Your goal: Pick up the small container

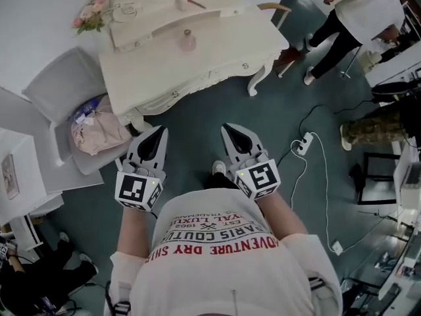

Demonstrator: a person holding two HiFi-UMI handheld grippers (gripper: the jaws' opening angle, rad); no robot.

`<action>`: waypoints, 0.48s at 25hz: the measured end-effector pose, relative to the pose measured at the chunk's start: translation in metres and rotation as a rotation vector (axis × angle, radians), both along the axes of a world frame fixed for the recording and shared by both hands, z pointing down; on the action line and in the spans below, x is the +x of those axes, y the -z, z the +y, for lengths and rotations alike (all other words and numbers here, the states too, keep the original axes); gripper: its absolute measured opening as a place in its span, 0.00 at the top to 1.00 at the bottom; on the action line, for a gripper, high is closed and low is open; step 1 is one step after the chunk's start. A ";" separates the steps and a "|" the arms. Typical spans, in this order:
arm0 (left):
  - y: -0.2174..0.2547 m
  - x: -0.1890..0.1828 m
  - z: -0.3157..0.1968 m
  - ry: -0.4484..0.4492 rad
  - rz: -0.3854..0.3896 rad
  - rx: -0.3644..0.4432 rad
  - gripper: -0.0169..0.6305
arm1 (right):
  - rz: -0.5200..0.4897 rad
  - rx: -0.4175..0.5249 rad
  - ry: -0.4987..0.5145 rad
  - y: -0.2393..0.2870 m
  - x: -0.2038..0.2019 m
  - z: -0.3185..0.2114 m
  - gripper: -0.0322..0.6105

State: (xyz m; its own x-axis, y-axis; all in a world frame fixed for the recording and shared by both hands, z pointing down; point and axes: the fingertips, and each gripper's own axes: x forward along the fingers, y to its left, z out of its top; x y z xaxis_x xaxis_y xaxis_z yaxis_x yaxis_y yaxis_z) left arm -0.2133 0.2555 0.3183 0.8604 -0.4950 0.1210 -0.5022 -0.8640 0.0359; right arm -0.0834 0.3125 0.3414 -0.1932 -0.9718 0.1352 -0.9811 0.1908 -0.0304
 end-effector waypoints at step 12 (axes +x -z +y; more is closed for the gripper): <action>-0.008 0.116 -0.095 0.182 -0.004 -0.024 0.96 | 0.021 -0.013 0.123 -0.006 0.136 -0.113 0.95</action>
State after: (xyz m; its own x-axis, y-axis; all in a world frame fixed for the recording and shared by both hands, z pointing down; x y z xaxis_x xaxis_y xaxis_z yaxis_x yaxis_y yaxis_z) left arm -0.0977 0.1607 0.3261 0.7565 -0.6392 0.1381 -0.6501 -0.7579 0.0533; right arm 0.0527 0.1997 0.3478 -0.3078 -0.9390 0.1533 -0.9508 0.3096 -0.0131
